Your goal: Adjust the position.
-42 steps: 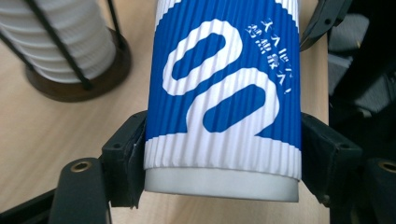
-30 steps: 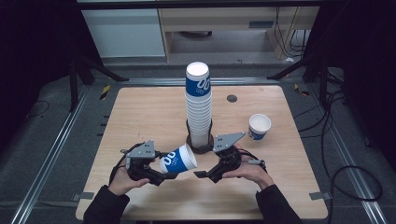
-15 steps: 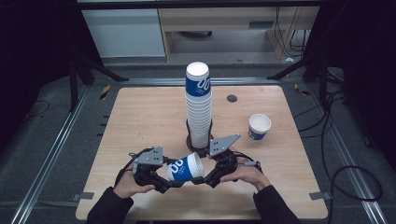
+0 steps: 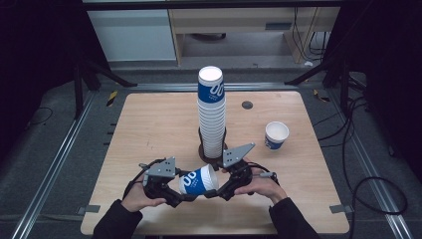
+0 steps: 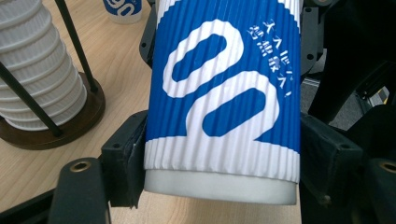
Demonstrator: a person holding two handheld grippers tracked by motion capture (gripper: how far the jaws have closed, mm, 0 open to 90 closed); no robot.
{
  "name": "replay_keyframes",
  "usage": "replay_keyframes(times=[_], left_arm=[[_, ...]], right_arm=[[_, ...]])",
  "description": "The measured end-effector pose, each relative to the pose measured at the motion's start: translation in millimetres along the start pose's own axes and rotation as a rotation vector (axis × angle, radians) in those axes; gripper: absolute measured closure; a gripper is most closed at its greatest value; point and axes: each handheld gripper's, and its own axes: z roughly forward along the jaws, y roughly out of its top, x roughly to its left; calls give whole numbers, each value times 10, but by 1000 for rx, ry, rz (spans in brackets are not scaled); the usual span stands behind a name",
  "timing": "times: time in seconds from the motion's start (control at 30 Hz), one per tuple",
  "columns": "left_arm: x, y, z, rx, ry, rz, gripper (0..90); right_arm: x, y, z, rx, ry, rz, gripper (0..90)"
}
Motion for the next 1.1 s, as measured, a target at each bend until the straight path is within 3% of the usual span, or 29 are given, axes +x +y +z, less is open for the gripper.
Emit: replay_keyframes(times=[0.17, 0.23, 0.4, 0.47, 0.73, 1.1], left_arm=[[25, 3, -54, -5, 18, -12, 198], [40, -3, -78, 9, 51, -12, 187], [83, -48, -27, 102, 84, -13, 151], [83, -67, 38, 144, 86, -8, 150], [23, -90, 232, 230, 78, 28, 156], [-26, -111, 351, 291, 51, 56, 262]], right_arm=[[-3, 6, -38, 9, -28, -9, 161], [-4, 9, -62, 26, -52, -17, 160], [-12, -1, -67, 128, -135, -38, 158], [-14, -15, -32, 168, -148, -43, 157], [20, -37, 130, 254, -139, -68, 157], [74, -22, 190, 261, -93, -90, 156]])
